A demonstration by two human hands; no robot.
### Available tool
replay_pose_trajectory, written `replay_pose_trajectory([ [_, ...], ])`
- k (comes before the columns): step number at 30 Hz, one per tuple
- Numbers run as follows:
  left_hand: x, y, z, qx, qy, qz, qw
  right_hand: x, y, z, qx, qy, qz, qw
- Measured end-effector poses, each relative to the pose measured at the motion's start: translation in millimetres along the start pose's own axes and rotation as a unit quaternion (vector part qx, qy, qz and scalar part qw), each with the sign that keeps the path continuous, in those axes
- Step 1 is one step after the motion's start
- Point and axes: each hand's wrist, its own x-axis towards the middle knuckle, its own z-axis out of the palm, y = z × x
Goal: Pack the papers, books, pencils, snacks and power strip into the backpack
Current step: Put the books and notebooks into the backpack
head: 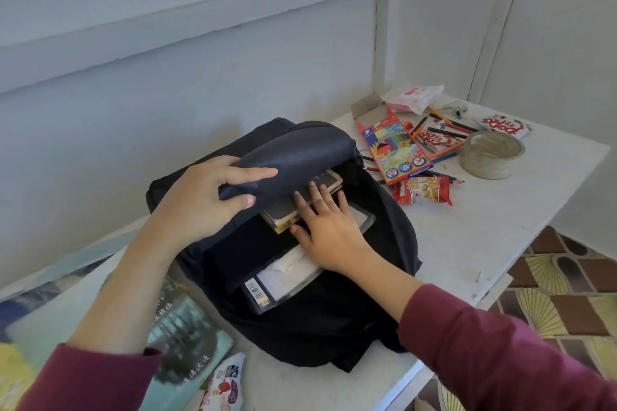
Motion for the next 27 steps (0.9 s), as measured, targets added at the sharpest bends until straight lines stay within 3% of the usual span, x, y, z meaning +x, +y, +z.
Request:
replay_pose_trajectory([
  [19, 0.0, -8.9, 5.7, -0.016, -0.002, -0.044, 0.999, -4.4, 3.2, 1.3, 0.022, -0.027, -0.023, 0.999],
  [23, -5.7, -13.2, 11.1, -0.015, -0.017, -0.073, 0.997, -11.8, -7.4, -9.4, 0.046, -0.067, -0.01, 0.997],
  [27, -24.1, -12.6, 14.9, -0.031, 0.001, -0.089, 0.996, -38.3, -30.2, -31.2, 0.091, -0.102, -0.05, 0.989],
])
